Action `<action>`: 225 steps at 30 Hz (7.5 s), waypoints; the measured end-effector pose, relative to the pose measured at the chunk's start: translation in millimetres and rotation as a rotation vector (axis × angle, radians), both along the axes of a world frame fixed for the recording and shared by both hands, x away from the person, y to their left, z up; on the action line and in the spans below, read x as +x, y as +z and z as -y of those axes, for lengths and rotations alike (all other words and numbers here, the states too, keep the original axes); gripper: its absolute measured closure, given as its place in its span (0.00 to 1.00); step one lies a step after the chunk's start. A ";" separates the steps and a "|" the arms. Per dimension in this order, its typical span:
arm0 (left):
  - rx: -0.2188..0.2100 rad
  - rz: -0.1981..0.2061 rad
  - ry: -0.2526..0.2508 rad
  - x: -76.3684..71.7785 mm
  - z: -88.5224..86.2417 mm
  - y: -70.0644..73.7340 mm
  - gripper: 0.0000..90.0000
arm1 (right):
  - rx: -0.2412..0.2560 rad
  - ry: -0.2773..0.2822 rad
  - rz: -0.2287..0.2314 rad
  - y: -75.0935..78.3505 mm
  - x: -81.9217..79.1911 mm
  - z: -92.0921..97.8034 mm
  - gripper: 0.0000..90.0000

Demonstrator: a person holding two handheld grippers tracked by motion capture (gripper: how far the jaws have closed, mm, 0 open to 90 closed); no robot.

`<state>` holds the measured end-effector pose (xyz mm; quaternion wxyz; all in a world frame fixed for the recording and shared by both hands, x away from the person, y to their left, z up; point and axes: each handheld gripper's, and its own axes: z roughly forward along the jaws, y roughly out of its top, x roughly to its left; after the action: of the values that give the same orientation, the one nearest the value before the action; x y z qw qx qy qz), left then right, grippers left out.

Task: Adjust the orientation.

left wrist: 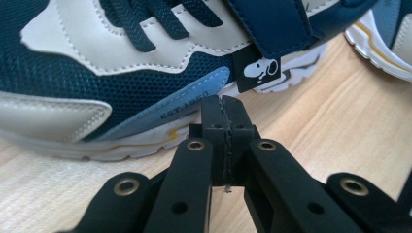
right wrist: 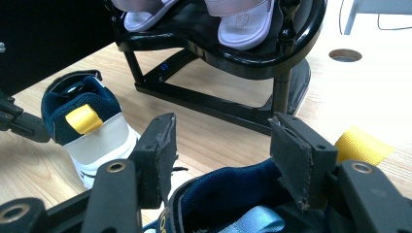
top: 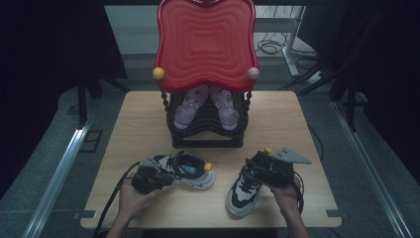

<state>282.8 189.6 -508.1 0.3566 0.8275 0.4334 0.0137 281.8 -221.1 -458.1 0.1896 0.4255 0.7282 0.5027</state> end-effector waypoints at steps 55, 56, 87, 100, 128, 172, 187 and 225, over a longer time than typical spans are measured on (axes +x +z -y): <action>-0.239 0.243 0.170 -29.5 -60.3 66.0 0.53 | -0.114 0.219 -0.018 7.0 16.5 -104.0 1.00; -0.239 0.246 0.173 -29.6 -61.4 66.1 0.53 | -0.116 0.223 -0.018 8.1 20.2 -108.3 1.00; -0.231 0.214 0.176 -27.1 -62.0 59.7 0.53 | -0.225 0.241 -0.091 -13.6 43.7 -145.0 1.00; -0.228 0.207 0.173 -26.5 -60.5 58.3 0.53 | -0.257 0.284 -0.105 -15.2 31.3 -146.5 1.00; -0.212 0.181 0.161 -24.2 -54.8 52.2 0.52 | -0.212 0.233 -0.060 -6.1 31.7 -129.5 1.00; -0.215 0.187 0.180 -25.6 -62.1 53.5 0.52 | -0.265 0.490 -0.157 -24.1 -2.1 -186.5 1.00; -0.206 0.183 0.176 -25.0 -62.2 52.1 0.52 | -0.237 0.519 -0.167 -28.8 -8.1 -192.0 1.00; -0.186 0.149 0.162 -22.5 -59.5 45.2 0.50 | -0.195 0.580 -0.173 -36.2 -9.6 -210.5 0.99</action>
<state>260.3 249.0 -463.0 0.4605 0.7500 0.4705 0.0639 272.2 -10.5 -494.2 0.0153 0.2211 0.8773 0.4256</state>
